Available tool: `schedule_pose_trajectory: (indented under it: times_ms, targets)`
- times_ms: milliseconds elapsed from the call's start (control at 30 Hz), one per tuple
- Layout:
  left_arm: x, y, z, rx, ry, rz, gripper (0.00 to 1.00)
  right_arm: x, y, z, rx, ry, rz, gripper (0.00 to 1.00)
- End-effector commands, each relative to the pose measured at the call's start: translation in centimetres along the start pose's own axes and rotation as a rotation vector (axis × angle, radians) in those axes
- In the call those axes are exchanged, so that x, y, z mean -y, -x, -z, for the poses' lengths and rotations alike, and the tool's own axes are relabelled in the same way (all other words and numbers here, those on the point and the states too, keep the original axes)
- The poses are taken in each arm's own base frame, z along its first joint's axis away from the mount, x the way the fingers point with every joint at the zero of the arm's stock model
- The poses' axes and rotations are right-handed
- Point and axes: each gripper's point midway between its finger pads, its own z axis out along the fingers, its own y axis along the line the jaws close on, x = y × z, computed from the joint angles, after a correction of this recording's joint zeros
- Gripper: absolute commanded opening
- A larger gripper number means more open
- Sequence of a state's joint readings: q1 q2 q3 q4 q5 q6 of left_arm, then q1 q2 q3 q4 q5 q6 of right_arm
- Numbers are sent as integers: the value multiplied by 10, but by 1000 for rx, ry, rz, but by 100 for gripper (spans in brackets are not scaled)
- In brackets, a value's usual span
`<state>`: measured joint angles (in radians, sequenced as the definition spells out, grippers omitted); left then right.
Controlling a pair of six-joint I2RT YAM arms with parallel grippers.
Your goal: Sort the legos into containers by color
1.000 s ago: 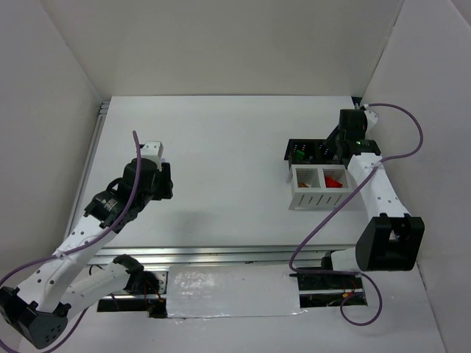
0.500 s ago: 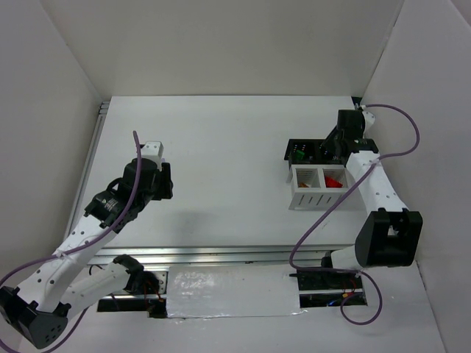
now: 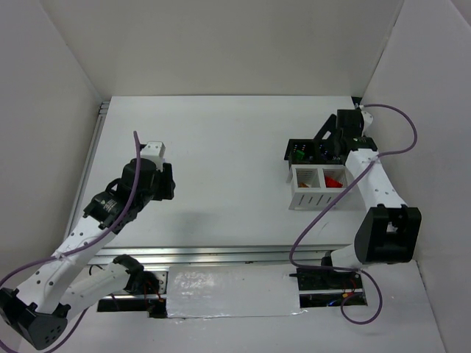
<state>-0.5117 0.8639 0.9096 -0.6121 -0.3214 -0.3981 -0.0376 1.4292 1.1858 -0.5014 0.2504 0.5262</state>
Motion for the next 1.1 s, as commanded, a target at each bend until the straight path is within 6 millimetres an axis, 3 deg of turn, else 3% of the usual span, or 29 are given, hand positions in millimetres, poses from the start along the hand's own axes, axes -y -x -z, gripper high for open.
schedule_pose_trajectory:
  times_ms: [0, 67, 100, 167, 200, 233, 300, 333, 400, 433, 500, 700, 867, 1067]
  targets:
    - [13, 16, 8, 79, -91, -3, 0, -25, 27, 26, 56, 108, -15, 99]
    - [33, 26, 17, 127, -218, -27, 0, -50, 24, 50, 52, 252, 2, 100]
    - [42, 30, 22, 149, -280, -59, 0, -95, -5, 78, -49, 481, 59, 99]
    - [80, 39, 43, 197, -517, -116, 0, -139, -33, 126, -149, 796, 126, 99]
    - [93, 39, 53, 211, -609, -158, 0, -171, -79, 183, -318, 1075, 215, 99]
    - [116, 33, 74, 204, -788, -199, 0, -184, -97, 211, -376, 1183, 256, 99]
    - [130, 29, 93, 239, -927, -255, 0, -202, -131, 260, -465, 1328, 340, 99]
    - [135, 24, 105, 246, -991, -278, 0, -211, -158, 294, -528, 1393, 398, 99]
    - [135, 20, 113, 267, -1021, -315, 0, -217, -180, 315, -586, 1428, 407, 99]
    - [134, 18, 117, 275, -1035, -324, 0, -222, -188, 336, -633, 1494, 392, 98]
    - [137, 14, 126, 278, -1084, -347, 0, -224, -199, 347, -697, 1517, 372, 97]
    - [138, 10, 124, 265, -1088, -361, 0, -226, -221, 383, -782, 1555, 428, 95]
    - [138, 11, 133, 293, -1109, -373, 0, -229, -239, 372, -846, 1440, 416, 90]
    - [135, 13, 131, 307, -1083, -371, 0, -233, -256, 384, -876, 1386, 452, 83]
